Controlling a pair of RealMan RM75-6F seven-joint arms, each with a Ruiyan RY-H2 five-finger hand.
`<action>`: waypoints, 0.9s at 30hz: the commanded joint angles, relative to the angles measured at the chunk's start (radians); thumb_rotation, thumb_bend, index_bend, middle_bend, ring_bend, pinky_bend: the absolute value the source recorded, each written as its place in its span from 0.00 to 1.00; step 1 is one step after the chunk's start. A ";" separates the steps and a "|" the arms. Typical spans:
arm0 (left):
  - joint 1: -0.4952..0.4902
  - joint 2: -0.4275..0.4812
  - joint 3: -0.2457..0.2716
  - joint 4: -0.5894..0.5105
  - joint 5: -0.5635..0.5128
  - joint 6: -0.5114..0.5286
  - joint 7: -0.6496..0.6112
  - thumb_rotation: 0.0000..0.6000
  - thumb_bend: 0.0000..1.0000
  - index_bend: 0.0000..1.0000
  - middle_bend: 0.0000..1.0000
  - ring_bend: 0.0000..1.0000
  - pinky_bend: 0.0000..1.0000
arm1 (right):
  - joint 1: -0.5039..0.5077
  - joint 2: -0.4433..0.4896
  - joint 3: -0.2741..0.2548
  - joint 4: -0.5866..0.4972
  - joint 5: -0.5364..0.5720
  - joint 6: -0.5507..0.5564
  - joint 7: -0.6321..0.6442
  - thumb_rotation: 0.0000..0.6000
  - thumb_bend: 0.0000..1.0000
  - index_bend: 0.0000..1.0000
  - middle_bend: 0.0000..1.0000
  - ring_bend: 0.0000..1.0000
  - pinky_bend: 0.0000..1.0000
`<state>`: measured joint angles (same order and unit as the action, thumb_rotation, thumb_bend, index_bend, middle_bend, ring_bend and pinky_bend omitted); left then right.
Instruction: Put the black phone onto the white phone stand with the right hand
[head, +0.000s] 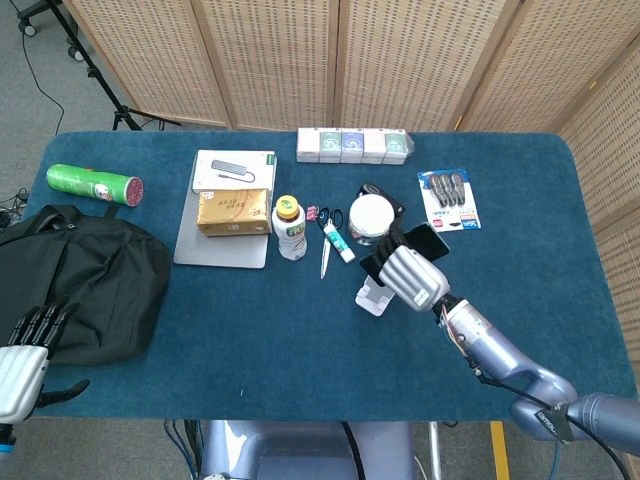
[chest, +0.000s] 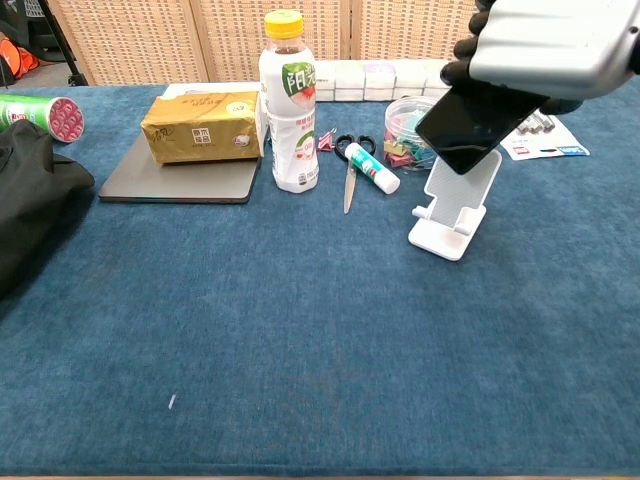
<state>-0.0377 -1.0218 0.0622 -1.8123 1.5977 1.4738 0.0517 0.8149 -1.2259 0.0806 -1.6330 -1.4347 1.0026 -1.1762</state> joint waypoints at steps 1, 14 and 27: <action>-0.001 -0.003 -0.001 -0.001 -0.004 -0.004 0.005 1.00 0.00 0.00 0.00 0.00 0.00 | 0.001 -0.003 -0.007 -0.022 0.004 -0.008 -0.033 1.00 0.41 0.61 0.50 0.37 0.25; -0.004 -0.008 -0.002 -0.001 -0.011 -0.012 0.015 1.00 0.00 0.00 0.00 0.00 0.00 | 0.030 -0.009 -0.026 0.011 -0.084 -0.030 -0.153 1.00 0.41 0.61 0.48 0.37 0.25; -0.005 -0.005 0.000 0.004 -0.013 -0.019 0.004 1.00 0.00 0.00 0.00 0.00 0.00 | 0.037 -0.030 -0.027 -0.042 -0.019 -0.078 -0.334 1.00 0.41 0.61 0.46 0.35 0.25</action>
<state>-0.0424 -1.0265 0.0618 -1.8088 1.5842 1.4553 0.0556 0.8515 -1.2521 0.0537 -1.6658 -1.4668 0.9313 -1.4946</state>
